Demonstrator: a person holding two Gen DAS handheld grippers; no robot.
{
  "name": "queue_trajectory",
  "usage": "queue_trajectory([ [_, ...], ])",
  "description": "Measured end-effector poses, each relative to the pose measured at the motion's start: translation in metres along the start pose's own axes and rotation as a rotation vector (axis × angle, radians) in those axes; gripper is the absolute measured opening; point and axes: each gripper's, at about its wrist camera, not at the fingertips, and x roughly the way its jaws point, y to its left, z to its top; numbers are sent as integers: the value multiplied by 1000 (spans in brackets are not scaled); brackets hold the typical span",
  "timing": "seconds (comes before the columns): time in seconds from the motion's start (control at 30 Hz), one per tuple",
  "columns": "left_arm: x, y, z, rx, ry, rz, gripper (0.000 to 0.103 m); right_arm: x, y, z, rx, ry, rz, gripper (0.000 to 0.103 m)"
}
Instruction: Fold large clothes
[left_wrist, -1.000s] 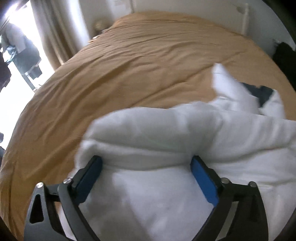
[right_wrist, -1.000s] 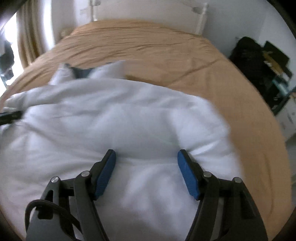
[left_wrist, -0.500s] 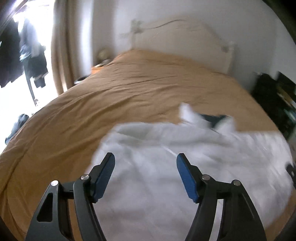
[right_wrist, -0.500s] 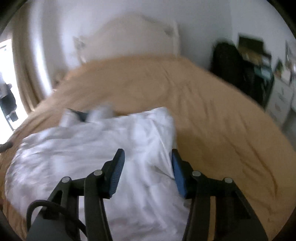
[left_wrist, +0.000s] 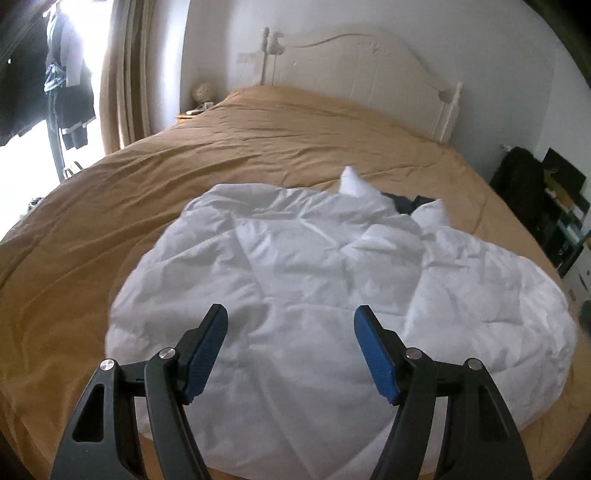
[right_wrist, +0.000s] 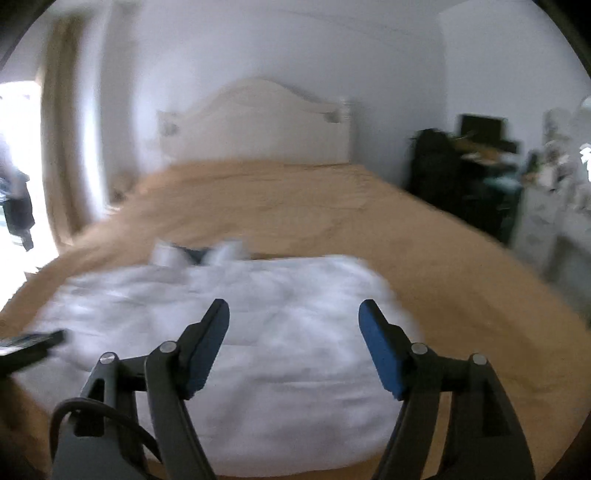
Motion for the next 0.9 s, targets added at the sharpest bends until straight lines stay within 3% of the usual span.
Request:
queue_trajectory([
  [0.1, 0, -22, -11, 83, -18, 3, 71, 14, 49, -12, -75, 29, 125, 72],
  [0.2, 11, -38, -25, 203, -43, 94, 74, 35, 84, -29, -165, 69, 144, 72],
  [0.23, 15, -36, -27, 219, -43, 117, 82, 45, 87, -36, -187, 99, 134, 72],
  [0.3, 25, -21, -26, 210, -32, 151, 96, 66, 83, -54, -218, 176, 93, 71],
  [0.47, 36, 38, -13, 144, -4, 261, 97, 77, 26, -66, -226, 190, -11, 71],
  [0.53, 41, 72, -7, 60, 27, 293, 99, 78, 3, -62, -203, 193, -66, 71],
  [0.67, 49, 103, -3, -41, 83, 294, 99, 92, -46, -53, -97, 234, -141, 71],
  [0.77, 30, 91, 13, -19, 59, 324, 78, 90, -44, -42, -77, 259, -177, 70],
  [0.9, -2, 45, 44, 24, -13, 200, 80, 68, -15, -1, -78, 181, -74, 70],
])
